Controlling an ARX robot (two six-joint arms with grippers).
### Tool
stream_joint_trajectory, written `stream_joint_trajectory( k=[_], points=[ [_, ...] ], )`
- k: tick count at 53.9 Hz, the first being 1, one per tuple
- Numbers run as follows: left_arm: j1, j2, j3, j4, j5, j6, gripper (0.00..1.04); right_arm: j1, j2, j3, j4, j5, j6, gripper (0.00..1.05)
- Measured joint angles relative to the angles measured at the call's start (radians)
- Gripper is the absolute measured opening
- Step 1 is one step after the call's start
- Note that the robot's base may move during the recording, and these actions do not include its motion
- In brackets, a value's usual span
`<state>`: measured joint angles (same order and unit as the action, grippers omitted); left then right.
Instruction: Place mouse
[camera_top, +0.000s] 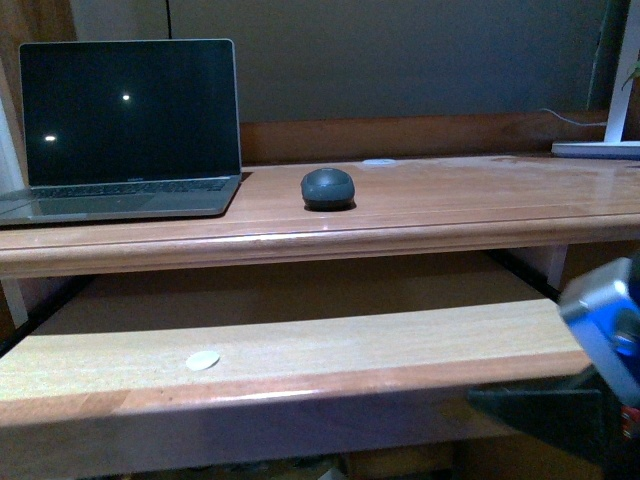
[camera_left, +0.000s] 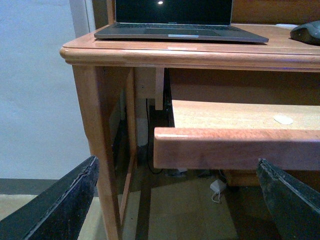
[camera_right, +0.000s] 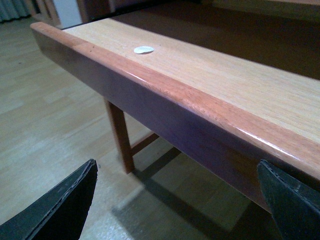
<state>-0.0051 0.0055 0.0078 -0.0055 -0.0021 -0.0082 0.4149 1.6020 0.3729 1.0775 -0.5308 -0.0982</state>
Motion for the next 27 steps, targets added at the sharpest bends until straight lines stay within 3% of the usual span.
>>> stream_joint_trajectory(
  k=[9,27],
  points=[
    [0.000,0.000,0.000,0.000,0.000,0.000,0.97,0.087,0.161,0.179,0.029,0.235,0.084,0.97],
    [0.000,0.000,0.000,0.000,0.000,0.000,0.97,0.156,0.316,0.419,-0.047,0.457,0.133,0.97]
  ],
)
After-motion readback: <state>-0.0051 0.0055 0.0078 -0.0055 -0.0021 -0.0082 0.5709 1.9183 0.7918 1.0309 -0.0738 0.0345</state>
